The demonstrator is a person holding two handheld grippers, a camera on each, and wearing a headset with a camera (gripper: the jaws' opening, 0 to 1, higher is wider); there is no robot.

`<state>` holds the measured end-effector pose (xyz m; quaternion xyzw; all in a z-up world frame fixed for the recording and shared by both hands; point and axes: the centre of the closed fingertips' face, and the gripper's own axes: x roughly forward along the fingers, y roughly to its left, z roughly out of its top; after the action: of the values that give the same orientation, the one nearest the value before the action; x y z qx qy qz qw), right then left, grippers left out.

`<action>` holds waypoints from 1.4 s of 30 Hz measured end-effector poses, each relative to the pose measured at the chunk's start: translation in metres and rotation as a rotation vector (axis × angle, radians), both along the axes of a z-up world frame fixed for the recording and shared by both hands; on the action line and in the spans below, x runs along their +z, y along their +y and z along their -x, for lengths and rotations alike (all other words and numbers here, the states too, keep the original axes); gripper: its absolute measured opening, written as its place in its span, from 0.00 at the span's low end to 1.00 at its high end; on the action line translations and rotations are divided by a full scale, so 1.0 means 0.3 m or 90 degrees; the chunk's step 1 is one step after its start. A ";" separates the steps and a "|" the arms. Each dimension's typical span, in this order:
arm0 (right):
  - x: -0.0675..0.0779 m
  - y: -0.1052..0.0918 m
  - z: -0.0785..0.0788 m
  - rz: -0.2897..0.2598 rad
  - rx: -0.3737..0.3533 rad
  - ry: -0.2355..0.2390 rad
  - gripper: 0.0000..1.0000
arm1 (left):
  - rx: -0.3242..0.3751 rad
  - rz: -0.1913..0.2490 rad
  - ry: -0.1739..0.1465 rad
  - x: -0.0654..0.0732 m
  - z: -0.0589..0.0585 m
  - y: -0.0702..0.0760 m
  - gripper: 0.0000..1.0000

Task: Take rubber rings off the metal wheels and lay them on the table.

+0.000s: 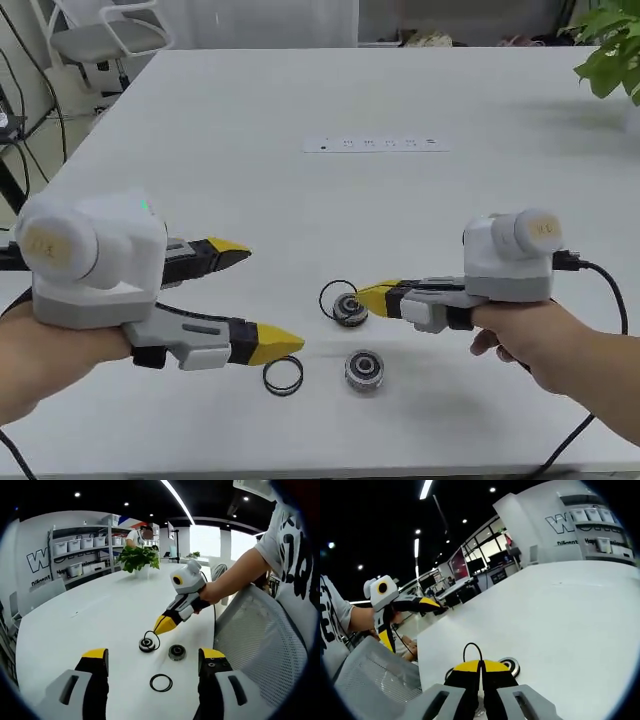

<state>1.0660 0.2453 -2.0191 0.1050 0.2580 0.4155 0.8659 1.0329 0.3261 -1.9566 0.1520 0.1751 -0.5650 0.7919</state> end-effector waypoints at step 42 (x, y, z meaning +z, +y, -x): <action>-0.142 0.215 0.129 0.052 0.114 0.101 0.00 | 0.067 -0.005 0.007 -0.032 0.049 0.170 0.82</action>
<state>1.0274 0.3099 -2.0616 0.0789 0.3505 0.4704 0.8060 1.0184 0.3771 -1.9661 0.1427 0.1896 -0.5226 0.8189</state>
